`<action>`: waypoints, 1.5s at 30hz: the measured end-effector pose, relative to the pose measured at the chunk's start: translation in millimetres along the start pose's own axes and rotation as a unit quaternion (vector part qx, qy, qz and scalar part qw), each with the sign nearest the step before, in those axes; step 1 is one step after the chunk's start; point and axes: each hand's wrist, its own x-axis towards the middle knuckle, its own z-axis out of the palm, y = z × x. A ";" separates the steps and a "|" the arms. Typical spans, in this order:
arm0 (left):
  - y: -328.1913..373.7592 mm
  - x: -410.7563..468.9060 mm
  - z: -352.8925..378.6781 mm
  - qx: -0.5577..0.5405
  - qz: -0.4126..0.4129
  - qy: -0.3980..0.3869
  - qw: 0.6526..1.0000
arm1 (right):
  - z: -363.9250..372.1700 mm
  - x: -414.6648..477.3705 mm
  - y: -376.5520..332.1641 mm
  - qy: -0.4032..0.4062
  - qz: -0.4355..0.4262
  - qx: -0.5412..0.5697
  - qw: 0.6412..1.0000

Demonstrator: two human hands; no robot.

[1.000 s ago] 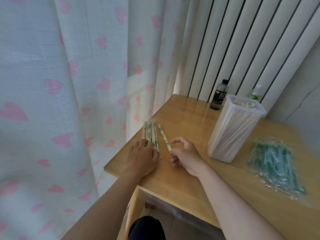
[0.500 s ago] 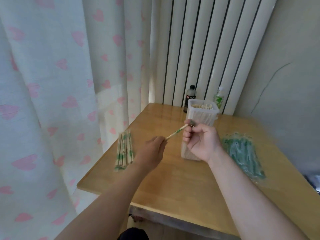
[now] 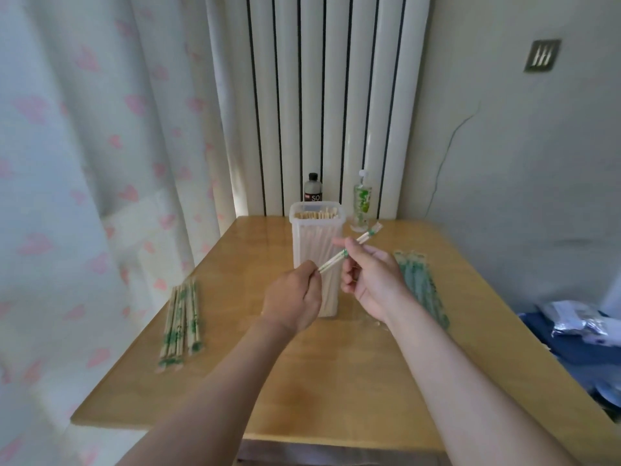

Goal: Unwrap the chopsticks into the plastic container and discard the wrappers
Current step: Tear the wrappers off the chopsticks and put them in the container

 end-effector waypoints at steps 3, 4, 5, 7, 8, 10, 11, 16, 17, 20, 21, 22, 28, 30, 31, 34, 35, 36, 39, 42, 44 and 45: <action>4.6 3.8 5.6 0.007 0.015 0.002 1.000 | -1.5 -5.6 7.0 -0.006 0.013 0.002 1.000; 5.3 4.2 7.1 0.011 0.018 -0.004 1.000 | -3.2 -6.5 8.9 -0.008 0.016 -0.003 1.000; 5.9 4.1 8.4 0.015 0.020 -0.011 1.000 | -5.8 -6.7 10.0 -0.010 0.018 -0.010 1.000; 5.8 3.1 10.2 0.026 0.023 -0.022 0.999 | -12.5 -5.5 8.5 0.000 0.013 -0.027 1.000; 4.6 2.6 10.8 0.033 0.025 -0.027 0.999 | -16.3 -4.1 6.1 0.010 0.007 -0.031 0.999; 0.3 1.1 10.4 0.046 0.029 -0.036 0.998 | -23.6 -1.5 -0.4 0.040 -0.009 -0.020 0.999; -2.5 0.1 9.6 0.051 0.031 -0.039 0.997 | -26.5 -0.8 -3.8 0.053 -0.017 -0.013 0.998; -2.7 0.0 9.0 0.069 0.043 -0.035 0.996 | -26.9 -1.9 -2.1 0.064 -0.010 0.007 0.998; -0.3 1.2 9.8 0.070 0.046 -0.030 0.996 | -23.1 -3.1 0.3 0.057 -0.002 0.007 0.998; 5.0 5.1 11.0 0.072 0.052 -0.020 0.996 | -10.1 -8.0 11.8 0.018 0.020 -0.006 1.000; 5.3 5.8 11.4 0.071 0.055 -0.019 0.996 | -7.9 -8.6 13.9 0.015 0.021 -0.013 1.000; 5.3 5.5 10.6 0.072 0.058 -0.019 0.996 | -6.9 -8.4 13.6 0.016 0.018 -0.021 0.999; -10.9 1.8 -2.4 0.104 0.058 -0.030 0.992 | -21.6 -1.7 -4.7 0.075 -0.006 0.019 0.997; -11.9 2.6 -4.1 0.112 0.062 -0.033 0.991 | -20.8 -2.3 -2.9 0.075 -0.005 0.021 0.997; -12.3 2.9 -3.5 0.109 0.061 -0.034 0.992 | -19.8 -2.5 -1.5 0.076 -0.004 0.024 0.997; -14.4 3.1 -1.7 0.108 0.048 -0.042 0.992 | -17.1 -2.2 2.2 0.086 -0.001 0.028 0.996; -14.0 4.1 -1.3 0.103 0.042 -0.048 0.993 | -16.7 -2.3 3.2 0.088 -0.003 0.029 0.996; -12.2 5.5 -1.0 0.097 0.042 -0.057 0.993 | -16.3 -2.4 4.3 0.092 -0.005 0.030 0.995; 2.6 13.0 2.2 0.086 0.064 -0.063 0.992 | -13.4 -4.5 7.0 0.104 0.001 0.024 0.994; 19.6 18.2 8.4 0.066 0.089 -0.064 0.992 | -10.8 -7.7 6.8 0.101 0.011 0.028 0.994; 21.9 18.5 11.8 0.106 0.121 -0.052 0.986 | -14.3 -9.1 2.2 0.111 0.008 0.049 0.993; 20.1 18.9 12.5 0.126 0.128 -0.047 0.983 | -18.3 -10.0 -0.8 0.118 0.003 0.061 0.991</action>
